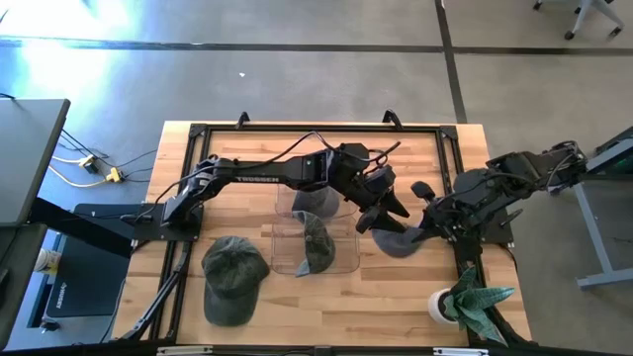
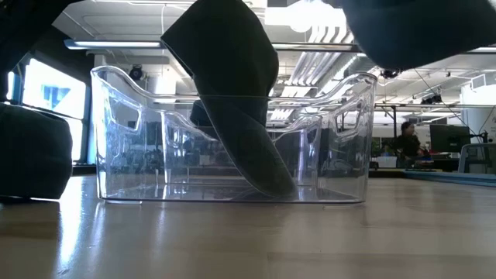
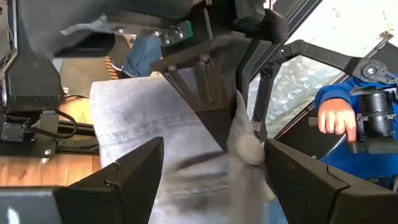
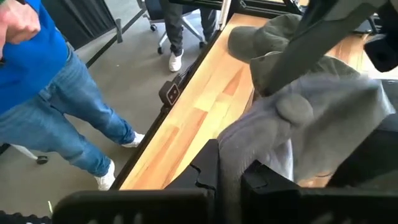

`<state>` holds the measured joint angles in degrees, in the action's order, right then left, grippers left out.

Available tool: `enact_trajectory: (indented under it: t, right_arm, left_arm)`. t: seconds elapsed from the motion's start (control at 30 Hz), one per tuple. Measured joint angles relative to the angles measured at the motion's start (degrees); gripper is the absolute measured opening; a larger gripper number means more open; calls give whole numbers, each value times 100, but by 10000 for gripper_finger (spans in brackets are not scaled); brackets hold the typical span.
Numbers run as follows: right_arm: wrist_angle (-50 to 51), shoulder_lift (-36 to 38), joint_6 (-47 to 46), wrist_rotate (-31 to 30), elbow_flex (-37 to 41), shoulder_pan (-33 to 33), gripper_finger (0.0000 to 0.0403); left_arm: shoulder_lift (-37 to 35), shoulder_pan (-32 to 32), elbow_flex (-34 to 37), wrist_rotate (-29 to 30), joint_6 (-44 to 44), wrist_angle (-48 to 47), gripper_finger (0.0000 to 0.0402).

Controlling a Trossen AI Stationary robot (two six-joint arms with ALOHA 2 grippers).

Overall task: Pick & Place hat
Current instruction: Put the gray cap into the top transparent bin

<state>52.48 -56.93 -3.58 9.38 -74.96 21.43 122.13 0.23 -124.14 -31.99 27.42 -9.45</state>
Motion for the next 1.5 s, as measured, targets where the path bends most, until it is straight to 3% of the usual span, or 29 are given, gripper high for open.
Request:
enact_trajectory:
  t: [0.3, 0.6, 0.83, 1.13, 1.3, 1.5]
  right_arm:
    - [-1, 0, 3, -45, 0, 0, 5]
    - [10, 0, -38, -48, 0, -2, 10]
    - [24, 0, -56, -47, 0, -1, 11]
    - [39, 0, -108, -75, 0, 0, 4]
    - [205, 11, -637, -219, -7, -2, 24]
    - [830, 327, -1555, -529, -7, -4, 114]
  left_arm:
    - [258, -25, -23, -97, 16, 81, 271]
    - [439, -112, 2, -736, 460, 157, 253]
    - [414, -98, -8, -827, 489, 634, 176]
    - [433, -227, 0, -912, 338, 905, 15]
    - [429, -254, 0, -748, 366, 913, 12]
    - [216, -214, 9, -363, 634, 298, 3]
